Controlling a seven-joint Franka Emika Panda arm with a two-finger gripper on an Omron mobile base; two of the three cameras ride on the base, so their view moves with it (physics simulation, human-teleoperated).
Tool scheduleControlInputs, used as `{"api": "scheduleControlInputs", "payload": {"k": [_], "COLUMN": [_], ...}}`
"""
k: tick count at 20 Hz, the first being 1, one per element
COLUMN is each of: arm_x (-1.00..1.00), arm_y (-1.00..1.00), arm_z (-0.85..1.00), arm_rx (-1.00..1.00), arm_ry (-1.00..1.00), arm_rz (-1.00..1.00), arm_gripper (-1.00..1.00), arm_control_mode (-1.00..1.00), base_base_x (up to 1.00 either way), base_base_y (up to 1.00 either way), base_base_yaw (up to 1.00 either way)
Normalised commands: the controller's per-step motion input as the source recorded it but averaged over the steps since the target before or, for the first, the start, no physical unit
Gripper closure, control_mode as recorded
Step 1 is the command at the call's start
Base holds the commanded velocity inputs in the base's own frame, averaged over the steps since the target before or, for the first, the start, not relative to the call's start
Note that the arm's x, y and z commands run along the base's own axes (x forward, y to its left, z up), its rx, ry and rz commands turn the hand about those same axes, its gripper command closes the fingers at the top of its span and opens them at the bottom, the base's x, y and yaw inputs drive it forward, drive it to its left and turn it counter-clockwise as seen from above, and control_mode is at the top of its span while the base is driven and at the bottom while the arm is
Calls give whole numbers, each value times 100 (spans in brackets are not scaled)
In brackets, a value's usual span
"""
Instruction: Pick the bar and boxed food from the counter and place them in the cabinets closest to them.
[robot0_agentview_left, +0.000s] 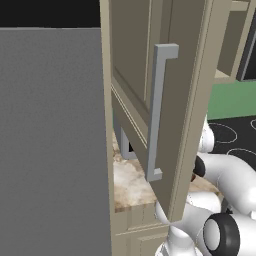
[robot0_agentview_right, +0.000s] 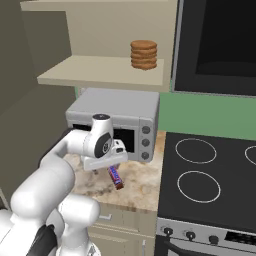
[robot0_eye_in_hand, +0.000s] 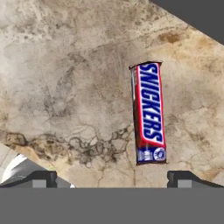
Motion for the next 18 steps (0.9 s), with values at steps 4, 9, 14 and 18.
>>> {"api": "scheduleControlInputs", "payload": {"k": [4,9,14,18], "arm_x": [0,0,5,9], "arm_y": [-8,-14,-17,-13], "arm_z": [-22,-12,-6,-8], "arm_rx": [0,0,2,1], "arm_ry": [-3,-4,-6,-7], "arm_rz": [1,0,0,0], "arm_gripper": [-100,-100,-100,-100], "arm_control_mode": [-100,-100,-100,-100], "base_base_x": [0,0,0,0], "base_base_y": [0,0,0,0], "base_base_yaw": [0,0,0,0]}}
